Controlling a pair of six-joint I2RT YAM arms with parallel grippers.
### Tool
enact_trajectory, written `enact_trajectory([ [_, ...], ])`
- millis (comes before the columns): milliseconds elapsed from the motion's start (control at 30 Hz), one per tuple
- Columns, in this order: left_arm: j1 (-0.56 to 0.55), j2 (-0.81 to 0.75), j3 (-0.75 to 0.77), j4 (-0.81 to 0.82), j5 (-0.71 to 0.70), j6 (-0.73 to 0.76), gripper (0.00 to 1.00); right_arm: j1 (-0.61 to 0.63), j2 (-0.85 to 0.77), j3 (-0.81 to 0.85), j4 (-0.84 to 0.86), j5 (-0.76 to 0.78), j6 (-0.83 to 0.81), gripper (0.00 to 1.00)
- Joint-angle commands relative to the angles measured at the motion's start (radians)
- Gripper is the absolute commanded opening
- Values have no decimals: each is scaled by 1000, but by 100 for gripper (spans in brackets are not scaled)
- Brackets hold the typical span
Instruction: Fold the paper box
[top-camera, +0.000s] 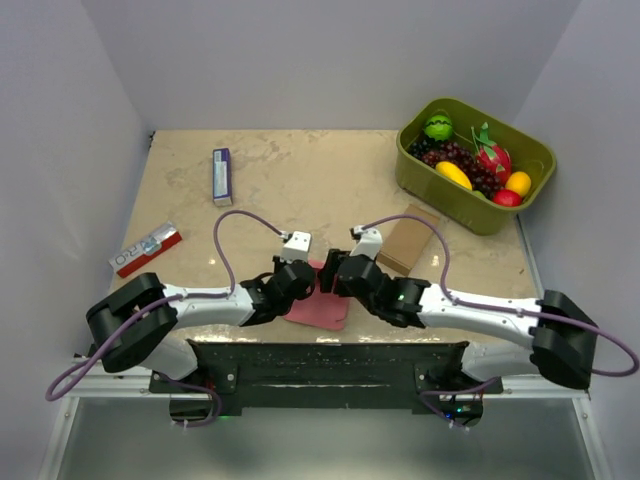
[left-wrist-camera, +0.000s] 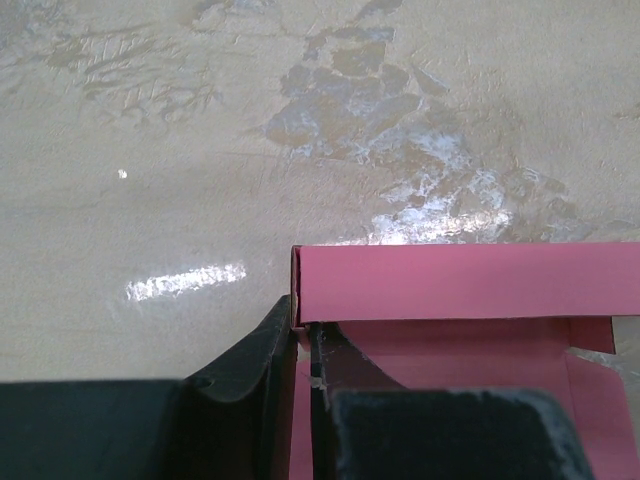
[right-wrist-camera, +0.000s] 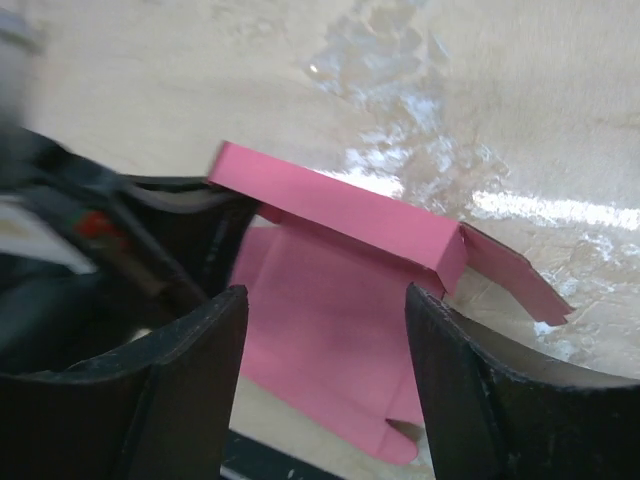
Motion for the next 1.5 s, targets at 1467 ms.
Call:
enact_trajectory([
  [1467,9,-20,-19,-27,58,17,0,-400,-103,-245,167,-619,-369,49],
])
